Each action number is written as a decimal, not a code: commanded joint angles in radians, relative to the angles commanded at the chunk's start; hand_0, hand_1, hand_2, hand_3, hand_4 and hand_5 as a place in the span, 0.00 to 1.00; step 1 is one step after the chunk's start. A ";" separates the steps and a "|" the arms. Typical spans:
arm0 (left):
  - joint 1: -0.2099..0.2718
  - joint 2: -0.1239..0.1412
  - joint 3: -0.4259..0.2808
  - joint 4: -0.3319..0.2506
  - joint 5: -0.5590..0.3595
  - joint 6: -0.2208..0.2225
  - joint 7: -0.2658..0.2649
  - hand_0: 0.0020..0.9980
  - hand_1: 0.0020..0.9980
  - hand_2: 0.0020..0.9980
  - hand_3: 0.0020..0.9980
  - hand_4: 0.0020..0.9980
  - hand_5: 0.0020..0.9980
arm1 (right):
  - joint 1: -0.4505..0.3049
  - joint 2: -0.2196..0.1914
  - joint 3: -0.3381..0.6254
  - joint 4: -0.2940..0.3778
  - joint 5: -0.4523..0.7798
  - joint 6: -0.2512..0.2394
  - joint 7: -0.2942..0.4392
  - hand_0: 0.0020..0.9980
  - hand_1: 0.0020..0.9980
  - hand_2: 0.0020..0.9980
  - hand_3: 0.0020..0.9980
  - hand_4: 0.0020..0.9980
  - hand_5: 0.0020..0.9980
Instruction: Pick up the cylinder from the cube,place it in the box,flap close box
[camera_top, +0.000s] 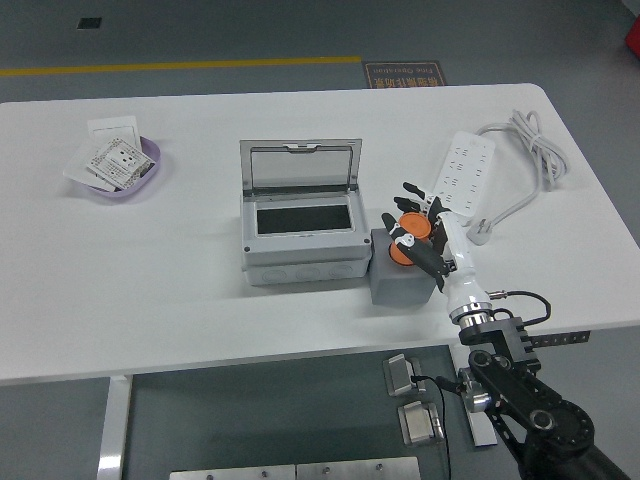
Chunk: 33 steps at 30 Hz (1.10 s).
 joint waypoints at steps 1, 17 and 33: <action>0.000 0.000 0.000 0.000 0.000 0.000 0.000 0.63 0.68 0.64 0.63 0.73 0.46 | 0.001 0.000 0.000 -0.001 -0.003 -0.002 -0.002 0.80 0.79 0.74 0.84 0.82 0.33; -0.010 0.001 0.003 0.000 0.002 -0.003 -0.007 0.63 0.68 0.63 0.63 0.73 0.45 | 0.019 0.001 -0.014 -0.021 -0.048 -0.033 -0.037 0.80 0.80 0.73 0.85 0.71 0.13; -0.012 0.001 0.014 0.000 -0.014 -0.002 -0.016 0.63 0.68 0.63 0.63 0.73 0.44 | 0.022 0.001 -0.034 -0.018 -0.038 -0.032 -0.033 0.80 0.78 0.70 0.81 0.45 0.02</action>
